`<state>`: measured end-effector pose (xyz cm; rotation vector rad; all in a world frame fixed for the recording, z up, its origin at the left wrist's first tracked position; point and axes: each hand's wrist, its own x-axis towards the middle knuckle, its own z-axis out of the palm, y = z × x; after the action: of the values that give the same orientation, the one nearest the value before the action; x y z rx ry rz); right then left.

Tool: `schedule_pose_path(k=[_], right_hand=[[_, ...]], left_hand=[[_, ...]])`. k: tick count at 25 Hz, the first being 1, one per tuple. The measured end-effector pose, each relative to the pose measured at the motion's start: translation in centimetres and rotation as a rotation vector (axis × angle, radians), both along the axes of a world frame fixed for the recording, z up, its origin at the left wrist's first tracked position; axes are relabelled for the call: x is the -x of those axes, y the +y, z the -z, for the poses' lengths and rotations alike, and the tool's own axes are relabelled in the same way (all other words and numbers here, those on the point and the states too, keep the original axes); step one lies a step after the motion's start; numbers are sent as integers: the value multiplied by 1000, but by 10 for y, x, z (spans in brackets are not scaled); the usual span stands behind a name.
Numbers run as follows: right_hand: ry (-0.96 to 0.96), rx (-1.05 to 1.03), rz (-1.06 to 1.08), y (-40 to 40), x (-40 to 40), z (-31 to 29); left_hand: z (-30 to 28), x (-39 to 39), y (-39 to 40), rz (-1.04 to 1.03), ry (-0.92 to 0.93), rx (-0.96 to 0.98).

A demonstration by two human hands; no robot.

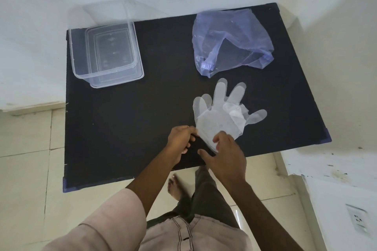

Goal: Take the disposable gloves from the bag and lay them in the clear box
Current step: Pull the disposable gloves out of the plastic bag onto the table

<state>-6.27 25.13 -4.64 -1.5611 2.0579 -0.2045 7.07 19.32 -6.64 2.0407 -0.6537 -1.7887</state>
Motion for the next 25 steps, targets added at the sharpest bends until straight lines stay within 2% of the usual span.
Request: schedule_pose_path(k=[3, 5, 9, 13, 14, 16, 18, 20, 23, 25], right_hand=[[185, 146, -107, -15, -9, 16], [183, 160, -93, -25, -7, 26], [-8, 180, 47, -39, 11, 35], [-202, 137, 189, -42, 20, 39], [-330, 79, 290, -43, 22, 39], [-599, -62, 453, -46, 26, 40], [-676, -130, 499, -50, 30, 38], [-684, -147, 512, -52, 29, 36], [-639, -93, 436, -52, 32, 37], [-614, -44, 427, -53, 38, 36]], left_hand=[[-14, 8, -10, -60, 73, -2], [-22, 11, -17, -70, 83, 10], [-25, 10, -26, -61, 47, 21], [-20, 14, -26, -112, 110, 66], [-17, 15, -24, -103, 54, 128], [-7, 15, -14, 37, -208, 363], [1, 18, -3, 194, -412, 552], [8, 21, 1, 198, -387, 508], [18, 21, -2, 8, -154, 292], [23, 14, -3, -11, -152, 224]])
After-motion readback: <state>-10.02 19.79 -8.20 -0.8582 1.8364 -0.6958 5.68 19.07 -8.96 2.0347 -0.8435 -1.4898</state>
